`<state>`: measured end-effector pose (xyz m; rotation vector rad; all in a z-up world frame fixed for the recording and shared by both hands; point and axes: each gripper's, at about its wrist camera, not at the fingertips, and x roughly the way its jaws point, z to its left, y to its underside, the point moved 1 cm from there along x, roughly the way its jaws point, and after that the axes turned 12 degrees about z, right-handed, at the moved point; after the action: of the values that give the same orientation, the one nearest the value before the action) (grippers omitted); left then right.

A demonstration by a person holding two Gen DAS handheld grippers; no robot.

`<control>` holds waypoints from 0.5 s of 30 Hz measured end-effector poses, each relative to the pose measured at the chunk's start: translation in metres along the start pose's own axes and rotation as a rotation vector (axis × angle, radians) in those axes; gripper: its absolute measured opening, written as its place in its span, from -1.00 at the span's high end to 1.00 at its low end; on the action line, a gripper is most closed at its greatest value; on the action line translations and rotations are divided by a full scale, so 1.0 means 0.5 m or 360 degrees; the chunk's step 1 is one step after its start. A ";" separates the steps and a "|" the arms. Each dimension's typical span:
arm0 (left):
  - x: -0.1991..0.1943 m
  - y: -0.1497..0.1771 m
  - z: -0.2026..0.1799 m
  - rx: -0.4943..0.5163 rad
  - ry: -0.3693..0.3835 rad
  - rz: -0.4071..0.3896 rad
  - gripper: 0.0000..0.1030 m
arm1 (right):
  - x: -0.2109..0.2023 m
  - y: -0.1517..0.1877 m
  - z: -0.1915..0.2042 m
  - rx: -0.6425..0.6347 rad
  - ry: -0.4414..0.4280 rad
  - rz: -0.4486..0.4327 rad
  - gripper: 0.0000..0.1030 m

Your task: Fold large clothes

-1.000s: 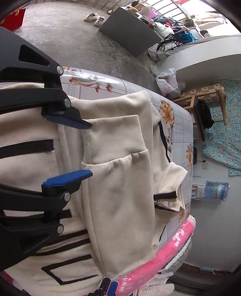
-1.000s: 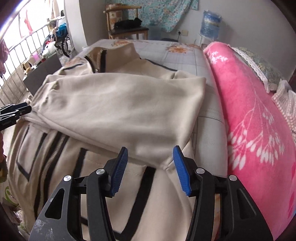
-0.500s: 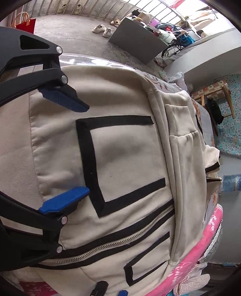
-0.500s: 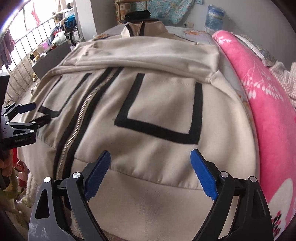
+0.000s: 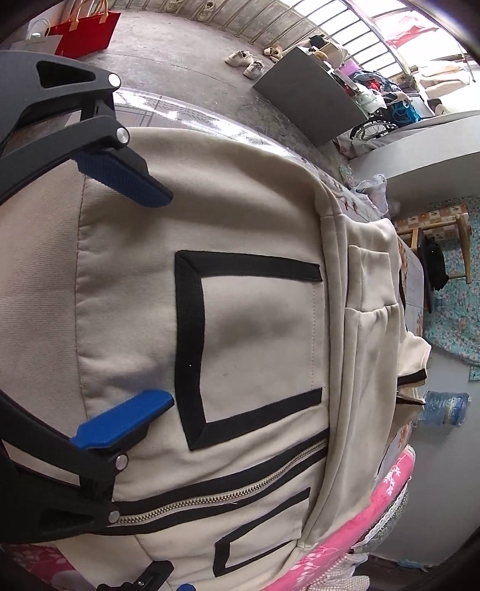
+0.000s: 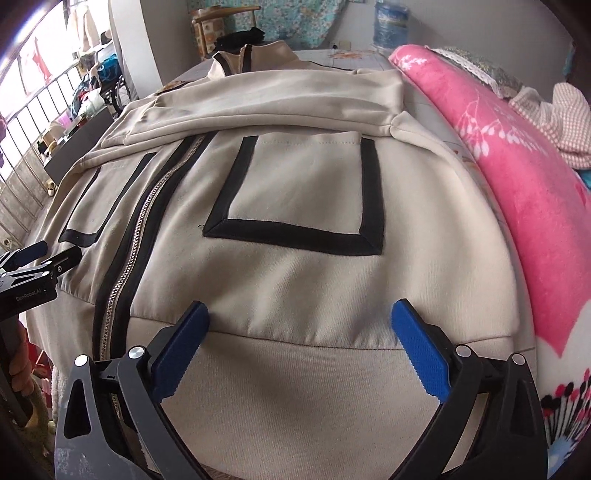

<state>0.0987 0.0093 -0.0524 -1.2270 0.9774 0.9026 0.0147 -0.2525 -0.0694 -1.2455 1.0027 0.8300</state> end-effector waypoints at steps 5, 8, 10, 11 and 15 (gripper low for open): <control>0.001 0.003 0.006 -0.0022 0.0038 0.0019 -0.89 | -0.008 -0.002 0.002 -0.0024 0.0006 0.0038 -0.84; 0.001 0.003 0.005 -0.0014 0.0043 0.0016 -0.89 | -0.028 0.003 0.014 -0.0071 0.0009 0.0066 -0.84; 0.002 0.004 0.008 -0.0009 0.0051 0.0015 -0.89 | -0.044 0.013 0.027 -0.0114 -0.0033 0.0054 -0.84; 0.002 0.004 0.009 -0.0007 0.0055 0.0017 -0.89 | -0.047 0.018 0.033 -0.0125 -0.0035 0.0063 -0.84; 0.001 0.004 0.011 -0.0004 0.0061 0.0024 -0.89 | -0.032 0.033 0.046 -0.0129 0.0024 0.0131 -0.84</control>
<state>0.0976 0.0148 -0.0533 -1.2444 1.0174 0.8950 -0.0027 -0.2268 -0.0598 -1.2872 1.0470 0.9344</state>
